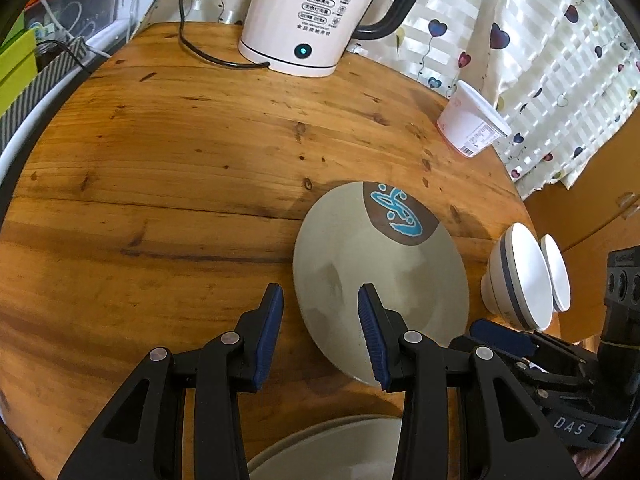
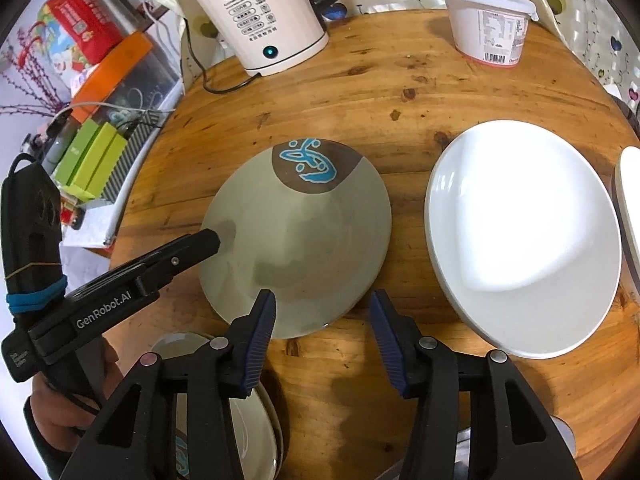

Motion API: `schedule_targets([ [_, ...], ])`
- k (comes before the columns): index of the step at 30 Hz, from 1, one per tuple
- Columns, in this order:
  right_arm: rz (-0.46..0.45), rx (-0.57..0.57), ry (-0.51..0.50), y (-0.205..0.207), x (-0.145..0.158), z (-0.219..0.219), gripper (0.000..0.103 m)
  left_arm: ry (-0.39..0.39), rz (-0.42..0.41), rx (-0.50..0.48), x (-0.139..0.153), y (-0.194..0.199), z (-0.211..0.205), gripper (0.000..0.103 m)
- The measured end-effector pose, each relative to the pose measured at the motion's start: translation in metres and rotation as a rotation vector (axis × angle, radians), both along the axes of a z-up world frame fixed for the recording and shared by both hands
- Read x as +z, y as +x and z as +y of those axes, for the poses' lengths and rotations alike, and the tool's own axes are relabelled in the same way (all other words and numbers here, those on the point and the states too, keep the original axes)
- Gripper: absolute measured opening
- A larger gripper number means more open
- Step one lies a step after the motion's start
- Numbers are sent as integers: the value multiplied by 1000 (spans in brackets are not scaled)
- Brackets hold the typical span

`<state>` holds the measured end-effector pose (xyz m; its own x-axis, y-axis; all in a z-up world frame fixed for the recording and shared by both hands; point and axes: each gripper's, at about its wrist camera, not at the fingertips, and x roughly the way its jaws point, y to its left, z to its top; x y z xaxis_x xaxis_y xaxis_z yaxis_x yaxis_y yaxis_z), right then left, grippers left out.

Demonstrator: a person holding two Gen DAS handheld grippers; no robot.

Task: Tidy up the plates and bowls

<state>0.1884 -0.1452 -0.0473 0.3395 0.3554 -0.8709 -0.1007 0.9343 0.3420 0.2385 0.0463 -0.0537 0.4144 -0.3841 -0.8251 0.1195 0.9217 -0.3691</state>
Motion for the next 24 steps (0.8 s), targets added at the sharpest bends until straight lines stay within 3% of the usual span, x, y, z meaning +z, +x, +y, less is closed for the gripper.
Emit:
schedule_targets([
  [7,9,-2,-7,3,-5,2,48,0,9,-17,-8,7,-4,40],
  [15,-4,-7,-33,9,-5,4,34,14,-3,-9,-9,6,2,28],
  [24,-12,6,-41,10,-5,6,29,26,-17,5,-7,-3,8,27],
])
